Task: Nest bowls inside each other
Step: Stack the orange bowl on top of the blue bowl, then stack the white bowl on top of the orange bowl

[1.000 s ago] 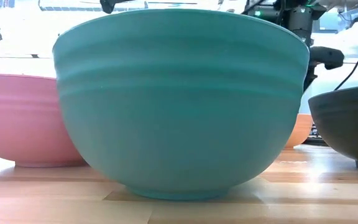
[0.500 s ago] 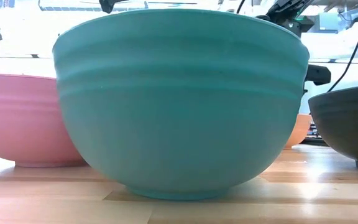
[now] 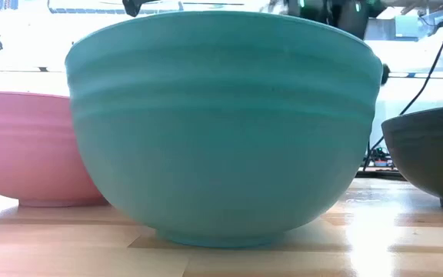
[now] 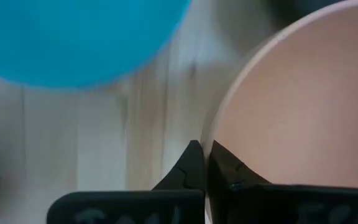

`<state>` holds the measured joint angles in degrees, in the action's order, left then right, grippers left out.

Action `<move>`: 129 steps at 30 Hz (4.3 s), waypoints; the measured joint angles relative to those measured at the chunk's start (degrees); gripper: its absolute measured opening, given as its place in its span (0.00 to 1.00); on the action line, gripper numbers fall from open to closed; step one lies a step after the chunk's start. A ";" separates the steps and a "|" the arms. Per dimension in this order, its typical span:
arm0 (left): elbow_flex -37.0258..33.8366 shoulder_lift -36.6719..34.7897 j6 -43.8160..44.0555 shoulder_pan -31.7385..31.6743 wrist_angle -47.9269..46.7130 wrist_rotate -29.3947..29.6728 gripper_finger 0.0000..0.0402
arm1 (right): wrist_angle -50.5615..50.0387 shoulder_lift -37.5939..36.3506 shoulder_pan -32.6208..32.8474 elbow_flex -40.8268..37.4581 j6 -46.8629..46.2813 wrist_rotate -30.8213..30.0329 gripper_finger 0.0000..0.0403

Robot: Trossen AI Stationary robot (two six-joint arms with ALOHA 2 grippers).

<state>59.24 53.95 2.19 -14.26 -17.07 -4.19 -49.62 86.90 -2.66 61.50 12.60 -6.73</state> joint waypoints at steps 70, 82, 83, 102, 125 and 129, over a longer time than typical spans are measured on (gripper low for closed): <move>0.07 -8.02 11.67 10.11 -14.31 -2.83 0.38 | -13.68 25.60 22.83 40.01 -23.25 -0.72 0.16; 0.02 -7.63 20.37 11.06 -12.59 -2.20 0.38 | -29.54 24.44 22.79 57.34 -22.19 -5.91 0.16; 0.02 -7.61 20.90 11.08 -12.62 -1.78 0.38 | -29.85 24.19 22.78 57.70 -22.47 -7.56 0.16; -0.01 1.07 8.12 19.63 -24.56 -7.50 0.38 | -32.15 11.92 19.48 57.13 -22.84 -13.08 0.16; 0.02 19.56 5.61 10.28 -10.43 -13.72 0.38 | -24.19 3.74 20.71 57.15 -21.15 -12.74 0.16; -1.45 19.58 3.82 9.61 -10.81 -14.06 0.38 | -22.18 3.65 22.75 57.13 -19.79 -12.70 0.16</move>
<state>57.80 73.54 6.01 -4.66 -27.88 -18.25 -71.80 90.55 20.09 118.63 -7.19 -19.43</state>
